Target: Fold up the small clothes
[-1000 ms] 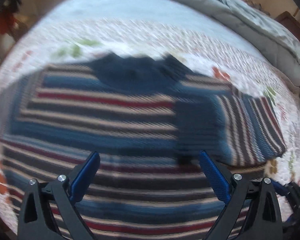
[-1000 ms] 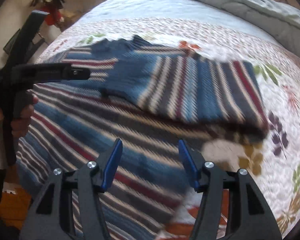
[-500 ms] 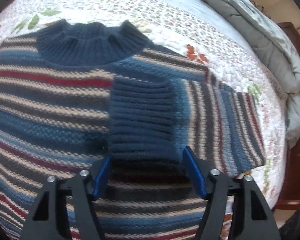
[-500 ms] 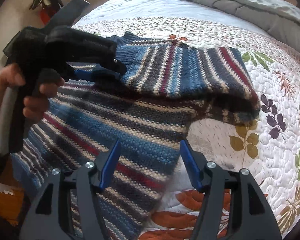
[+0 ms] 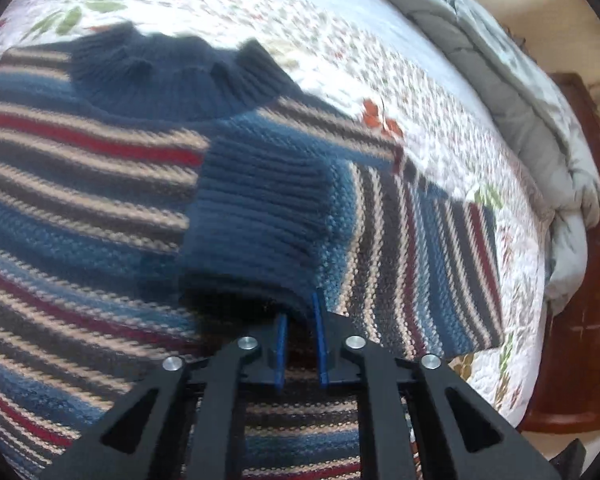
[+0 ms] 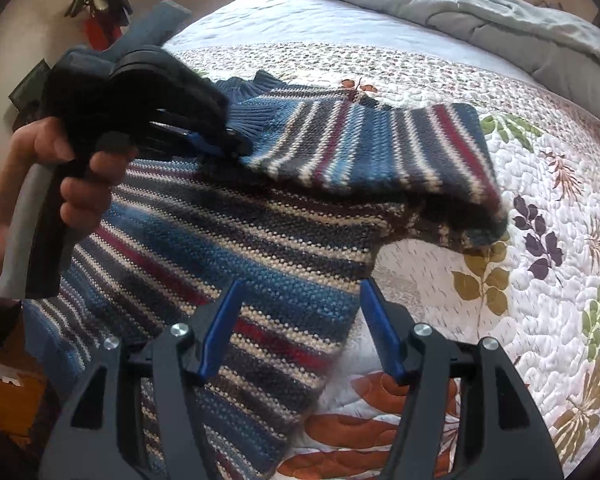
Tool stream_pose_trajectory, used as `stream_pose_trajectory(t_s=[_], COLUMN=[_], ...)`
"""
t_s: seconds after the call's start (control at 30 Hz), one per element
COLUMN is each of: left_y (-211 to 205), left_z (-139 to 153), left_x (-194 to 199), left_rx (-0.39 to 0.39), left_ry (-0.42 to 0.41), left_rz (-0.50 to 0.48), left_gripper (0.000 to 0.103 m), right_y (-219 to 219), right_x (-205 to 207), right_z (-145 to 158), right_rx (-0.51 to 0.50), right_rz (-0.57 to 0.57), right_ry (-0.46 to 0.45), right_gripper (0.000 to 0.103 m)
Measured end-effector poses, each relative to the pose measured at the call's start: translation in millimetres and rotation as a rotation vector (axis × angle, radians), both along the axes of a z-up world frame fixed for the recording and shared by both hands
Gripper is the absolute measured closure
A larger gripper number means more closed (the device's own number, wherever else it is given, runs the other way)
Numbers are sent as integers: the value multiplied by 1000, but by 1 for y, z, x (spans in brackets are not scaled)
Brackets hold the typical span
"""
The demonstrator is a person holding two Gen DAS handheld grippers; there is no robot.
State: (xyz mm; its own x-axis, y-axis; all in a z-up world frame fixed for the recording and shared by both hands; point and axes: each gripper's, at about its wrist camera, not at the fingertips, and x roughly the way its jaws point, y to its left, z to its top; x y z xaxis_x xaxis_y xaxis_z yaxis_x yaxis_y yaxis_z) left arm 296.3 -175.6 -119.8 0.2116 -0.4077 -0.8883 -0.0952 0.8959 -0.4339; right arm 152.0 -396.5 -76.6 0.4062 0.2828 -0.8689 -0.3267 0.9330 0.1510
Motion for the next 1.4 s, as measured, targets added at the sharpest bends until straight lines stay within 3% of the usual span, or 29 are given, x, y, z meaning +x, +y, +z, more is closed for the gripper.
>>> stream_pose_trajectory(t_s=[0.23, 0.37, 0.5, 0.6, 0.67, 0.7, 0.87, 0.9, 1.0, 1.03, 1.2, 1.33, 1.4], left_y=[64, 113, 153, 164, 169, 168, 156, 154, 154, 154, 152, 140, 137], left_z=[57, 62, 31, 1, -10, -10, -12, -14, -14, -16, -17, -25, -22], left_x=[2, 10, 17, 19, 15, 13, 20, 23, 25, 26, 24, 25, 25], left_rx=[114, 178, 240, 188, 131, 116, 83, 96, 126, 134, 156, 232, 249], left_ry=[-217, -264, -180, -104, -93, -93, -116, -114, -105, -99, -113, -121, -128], left_rz=[72, 129, 163, 171, 182, 183, 155, 154, 160, 165, 160, 134, 123], left_gripper=[95, 94, 92, 84, 73, 62, 61, 64, 76, 77, 80, 79, 79], right_y=[-1, 8, 17, 14, 10, 10, 18, 21, 18, 12, -4, 9, 13], right_x=[-2, 2, 14, 36, 51, 55, 83, 88, 101, 104, 94, 85, 84], right_z=[12, 14, 9, -1, -9, -11, -29, -32, -41, -43, -31, -42, -39], right_rx=[3, 19, -7, -40, -48, -57, -105, -106, -78, -30, -55, -174, -167], right_rz=[-14, -7, -23, -90, -122, -124, -116, -116, -150, -168, -232, -204, -191], right_ry=[-14, -17, -22, 1, 29, 38, 77, 84, 116, 139, 108, 97, 79], right_gripper=[39, 39, 39, 39, 39, 39, 39, 42, 79, 83, 89, 88, 84])
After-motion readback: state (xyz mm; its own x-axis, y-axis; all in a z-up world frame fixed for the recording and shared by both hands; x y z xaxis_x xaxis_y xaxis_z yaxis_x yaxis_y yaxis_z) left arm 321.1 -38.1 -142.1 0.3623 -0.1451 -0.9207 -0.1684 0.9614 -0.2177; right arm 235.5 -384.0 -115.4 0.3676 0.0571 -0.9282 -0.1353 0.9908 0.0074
